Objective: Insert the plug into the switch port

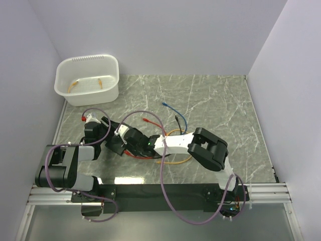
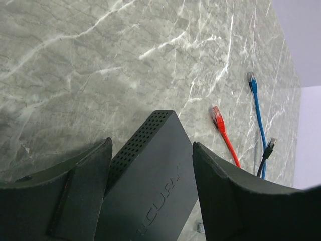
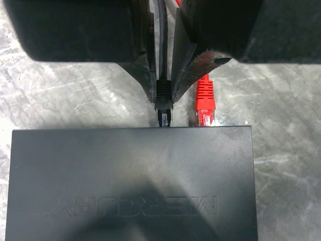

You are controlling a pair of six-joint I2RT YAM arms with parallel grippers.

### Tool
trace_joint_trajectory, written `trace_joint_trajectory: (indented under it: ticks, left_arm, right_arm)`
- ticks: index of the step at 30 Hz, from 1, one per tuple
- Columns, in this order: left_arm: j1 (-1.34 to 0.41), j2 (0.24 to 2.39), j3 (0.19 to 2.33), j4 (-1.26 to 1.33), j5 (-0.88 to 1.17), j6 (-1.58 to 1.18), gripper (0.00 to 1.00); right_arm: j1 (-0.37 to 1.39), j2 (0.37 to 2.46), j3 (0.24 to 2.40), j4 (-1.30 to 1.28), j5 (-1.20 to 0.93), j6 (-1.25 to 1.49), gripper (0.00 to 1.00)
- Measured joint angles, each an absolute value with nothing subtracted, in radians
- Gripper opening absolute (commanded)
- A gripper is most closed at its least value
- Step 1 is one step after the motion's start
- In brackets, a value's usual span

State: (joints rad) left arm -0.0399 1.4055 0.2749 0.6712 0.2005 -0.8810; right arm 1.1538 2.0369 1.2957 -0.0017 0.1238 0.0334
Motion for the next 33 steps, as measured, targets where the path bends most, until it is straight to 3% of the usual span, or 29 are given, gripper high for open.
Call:
trace_joint_trajectory:
  ticks: [16, 33]
  left_arm:
    - [-0.069, 1.431, 0.279, 0.705, 0.17, -0.881, 0.7]
    - [-0.14, 1.52, 0.285, 0.849, 0.104, -0.914, 0.7]
  right_arm:
    - [1.017, 2.03, 1.284, 0.007, -0.099, 0.036, 0.0]
    - [0.998, 2.029, 1.31, -0.059, -0.107, 0.015, 0.0]
